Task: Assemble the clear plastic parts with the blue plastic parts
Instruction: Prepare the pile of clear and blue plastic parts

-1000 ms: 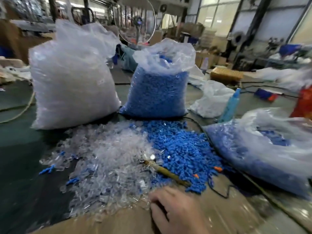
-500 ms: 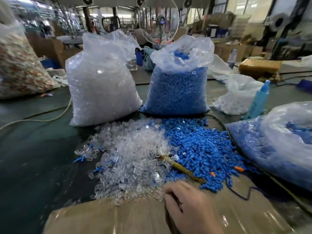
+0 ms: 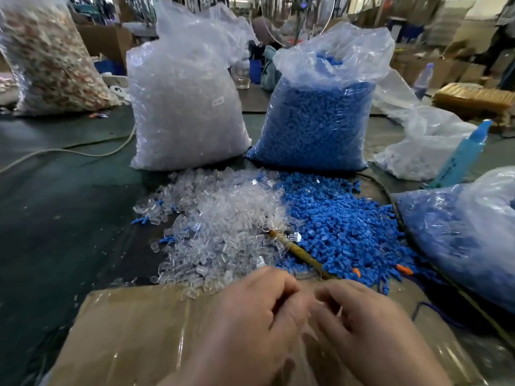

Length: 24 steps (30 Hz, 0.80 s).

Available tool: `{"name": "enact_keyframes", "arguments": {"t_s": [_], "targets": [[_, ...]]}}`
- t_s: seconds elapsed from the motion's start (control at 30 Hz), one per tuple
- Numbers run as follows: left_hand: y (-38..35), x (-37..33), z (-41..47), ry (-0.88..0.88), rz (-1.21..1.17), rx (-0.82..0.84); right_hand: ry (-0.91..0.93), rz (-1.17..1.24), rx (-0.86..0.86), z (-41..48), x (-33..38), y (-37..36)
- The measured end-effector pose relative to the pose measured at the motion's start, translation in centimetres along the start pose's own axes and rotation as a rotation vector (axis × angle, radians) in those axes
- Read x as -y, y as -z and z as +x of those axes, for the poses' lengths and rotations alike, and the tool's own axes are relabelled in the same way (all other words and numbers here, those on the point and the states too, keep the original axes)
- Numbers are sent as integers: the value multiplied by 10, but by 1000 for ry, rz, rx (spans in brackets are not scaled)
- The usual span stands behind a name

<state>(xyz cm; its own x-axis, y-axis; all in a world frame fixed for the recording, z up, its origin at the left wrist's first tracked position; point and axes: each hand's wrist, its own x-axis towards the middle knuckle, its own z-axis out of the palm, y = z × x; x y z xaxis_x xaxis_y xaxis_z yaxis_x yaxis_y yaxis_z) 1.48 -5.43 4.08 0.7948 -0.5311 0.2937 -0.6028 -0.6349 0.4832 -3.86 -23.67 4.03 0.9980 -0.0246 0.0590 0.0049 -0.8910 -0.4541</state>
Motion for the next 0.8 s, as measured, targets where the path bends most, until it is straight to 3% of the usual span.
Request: {"name": "enact_keyframes", "arguments": {"t_s": [0.07,0.13,0.33,0.6,0.8], "targets": [[5,3,-15,198,-70,-25,-62,-95,41,2,-7,4],[-1,19,-16,216,105,-70,-79,-141,124,7,-6,2],[-20,31,-20,394,265,59,-37,-252,152,25,12,-26],[-30,32,3,302,393,77,146,-300,4,62,12,-51],[-33,40,-4,235,331,-114,186,-154,-111,64,6,-66]]}}
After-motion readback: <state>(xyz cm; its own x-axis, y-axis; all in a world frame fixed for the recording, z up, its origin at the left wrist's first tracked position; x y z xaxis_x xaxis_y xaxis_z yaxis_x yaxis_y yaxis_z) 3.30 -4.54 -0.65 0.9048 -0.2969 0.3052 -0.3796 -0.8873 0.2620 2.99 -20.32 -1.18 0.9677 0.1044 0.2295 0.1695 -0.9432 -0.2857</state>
